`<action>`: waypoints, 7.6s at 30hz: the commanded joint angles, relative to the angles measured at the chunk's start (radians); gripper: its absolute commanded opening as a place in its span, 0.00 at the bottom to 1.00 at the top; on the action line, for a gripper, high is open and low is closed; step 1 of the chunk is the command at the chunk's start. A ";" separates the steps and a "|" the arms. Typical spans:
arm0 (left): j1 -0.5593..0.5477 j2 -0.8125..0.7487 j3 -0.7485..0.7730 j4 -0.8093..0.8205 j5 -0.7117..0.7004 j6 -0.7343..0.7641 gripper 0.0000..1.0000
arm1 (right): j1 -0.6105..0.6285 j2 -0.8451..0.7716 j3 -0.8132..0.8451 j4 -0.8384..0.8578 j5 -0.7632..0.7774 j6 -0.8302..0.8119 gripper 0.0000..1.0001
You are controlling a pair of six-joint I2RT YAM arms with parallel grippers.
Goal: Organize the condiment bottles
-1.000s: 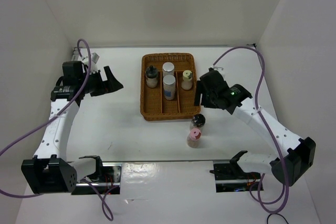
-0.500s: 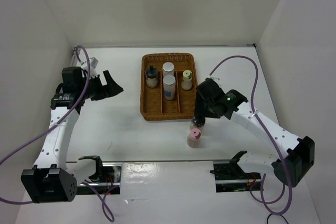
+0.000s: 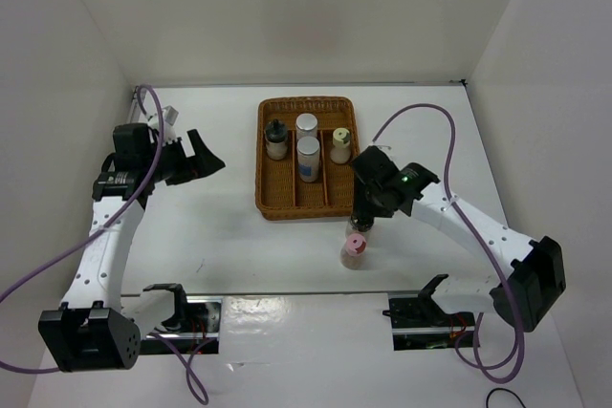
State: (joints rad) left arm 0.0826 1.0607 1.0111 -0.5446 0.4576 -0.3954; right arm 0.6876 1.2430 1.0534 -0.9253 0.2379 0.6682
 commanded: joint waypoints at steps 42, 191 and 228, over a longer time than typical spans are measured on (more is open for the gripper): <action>0.005 -0.090 -0.009 0.002 -0.051 0.000 1.00 | 0.193 0.355 0.681 0.080 -0.055 -0.246 0.10; 0.005 -0.182 -0.098 0.002 -0.011 0.000 1.00 | 0.258 0.010 0.266 -0.066 0.133 0.207 0.34; 0.005 -0.113 -0.062 0.031 -0.011 0.009 1.00 | -0.146 0.489 0.310 0.387 0.081 -0.200 0.74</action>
State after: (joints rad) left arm 0.0826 0.9421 0.9180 -0.5518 0.4351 -0.3958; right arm 0.5495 1.7252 1.3655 -0.6117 0.2993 0.4839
